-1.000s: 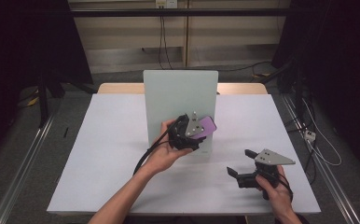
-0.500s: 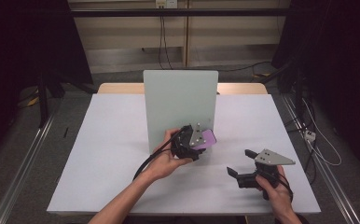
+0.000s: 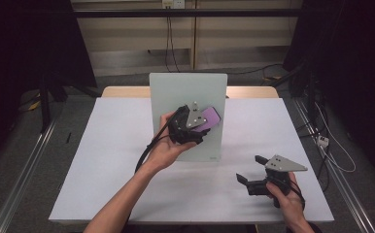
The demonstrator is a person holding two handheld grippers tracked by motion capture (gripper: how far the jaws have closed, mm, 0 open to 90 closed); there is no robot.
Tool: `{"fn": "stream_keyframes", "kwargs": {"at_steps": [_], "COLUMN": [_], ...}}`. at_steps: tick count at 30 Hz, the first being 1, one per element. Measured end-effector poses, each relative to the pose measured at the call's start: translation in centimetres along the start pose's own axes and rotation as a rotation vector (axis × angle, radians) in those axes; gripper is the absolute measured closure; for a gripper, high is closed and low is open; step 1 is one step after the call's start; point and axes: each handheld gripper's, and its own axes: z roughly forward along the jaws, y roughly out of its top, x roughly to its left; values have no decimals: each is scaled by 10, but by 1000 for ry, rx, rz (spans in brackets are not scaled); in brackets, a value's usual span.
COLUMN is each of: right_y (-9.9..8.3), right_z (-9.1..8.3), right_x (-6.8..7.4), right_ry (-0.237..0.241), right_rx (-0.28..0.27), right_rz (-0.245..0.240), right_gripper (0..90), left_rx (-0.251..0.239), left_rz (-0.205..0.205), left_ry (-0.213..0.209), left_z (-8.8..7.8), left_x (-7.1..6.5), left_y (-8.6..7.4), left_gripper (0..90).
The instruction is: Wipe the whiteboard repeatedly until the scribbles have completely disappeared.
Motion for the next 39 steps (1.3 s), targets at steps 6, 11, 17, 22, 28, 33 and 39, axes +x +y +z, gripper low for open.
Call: {"fn": "stream_keyframes", "kwargs": {"at_steps": [6,11,17,22,28,33,39], "right_y": [0,0,0,0,0,0,0], "right_z": [0,-1,0,-1,-1,-1,-2], "right_x": [0,1,1,0,0,0,0], "right_ry": [0,1,-2,0,2,-1,0], "right_rx": [1,2,2,1,0,0,0], "right_rz": [0,-8,-4,-4,-5,-2,-2], "right_gripper": [38,38,38,38,38,38,38], "left_rx": [33,84,124,116,75,43,-31], "left_rz": [22,52,75,17,-11,-33,-96], "left_ry": [-34,-96,-139,-165,-112,-52,-4], "left_z": [11,25,39,38,25,9,-11], "left_x": [-13,-32,-51,-44,-27,-7,19], "left_y": [-2,-13,-23,-21,-4,6,7], "left_gripper": [409,409,409,409,409,409,408]}}
